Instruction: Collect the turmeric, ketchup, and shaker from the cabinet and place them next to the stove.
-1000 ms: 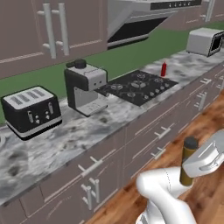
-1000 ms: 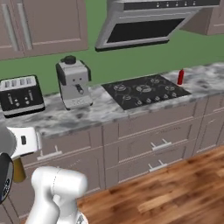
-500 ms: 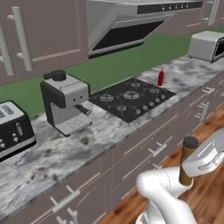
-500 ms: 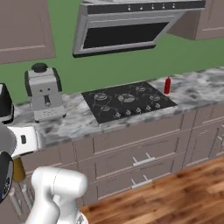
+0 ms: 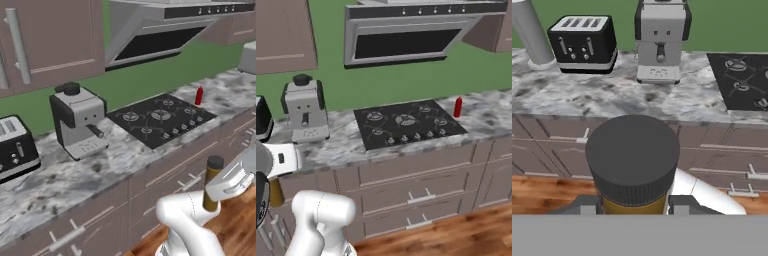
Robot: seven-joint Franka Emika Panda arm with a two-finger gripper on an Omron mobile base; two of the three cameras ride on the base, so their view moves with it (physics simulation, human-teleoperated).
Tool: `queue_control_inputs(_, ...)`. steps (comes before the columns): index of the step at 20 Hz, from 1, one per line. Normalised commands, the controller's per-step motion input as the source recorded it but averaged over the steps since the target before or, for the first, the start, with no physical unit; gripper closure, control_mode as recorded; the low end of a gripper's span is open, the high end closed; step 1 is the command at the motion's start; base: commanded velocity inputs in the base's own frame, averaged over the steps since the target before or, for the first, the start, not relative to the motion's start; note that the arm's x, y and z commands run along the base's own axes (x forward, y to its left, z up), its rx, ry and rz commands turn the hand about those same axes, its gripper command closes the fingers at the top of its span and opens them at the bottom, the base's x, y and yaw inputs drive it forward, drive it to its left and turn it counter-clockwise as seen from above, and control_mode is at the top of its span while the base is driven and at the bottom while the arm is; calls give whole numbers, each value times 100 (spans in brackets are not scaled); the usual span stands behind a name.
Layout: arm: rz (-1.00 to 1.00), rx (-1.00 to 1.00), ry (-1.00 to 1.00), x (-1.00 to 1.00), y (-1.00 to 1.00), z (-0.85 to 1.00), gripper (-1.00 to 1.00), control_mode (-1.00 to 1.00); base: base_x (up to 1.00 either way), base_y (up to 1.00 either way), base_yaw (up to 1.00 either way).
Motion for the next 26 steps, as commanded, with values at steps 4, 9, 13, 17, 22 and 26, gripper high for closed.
queue_control_inputs(4, 0, 0, 0, 0, 0, 0, 100, 100, 27, -41, 40)
queue_control_inputs(9, 0, 0, 0, 0, 0, 0, 100, 100, 29, -53, 40)
queue_control_inputs(13, 0, 0, 0, 0, 0, 0, 100, 100, 53, -67, 32)
queue_control_inputs(17, 7, 4, -3, 15, -10, 0, 100, -100, 49, -36, 21)
queue_control_inputs(22, 29, 14, -16, 70, -26, 3, 100, -100, 0, 0, 0)
queue_control_inputs(26, 31, 14, -18, 77, -25, 13, 100, -100, 0, 0, 0)
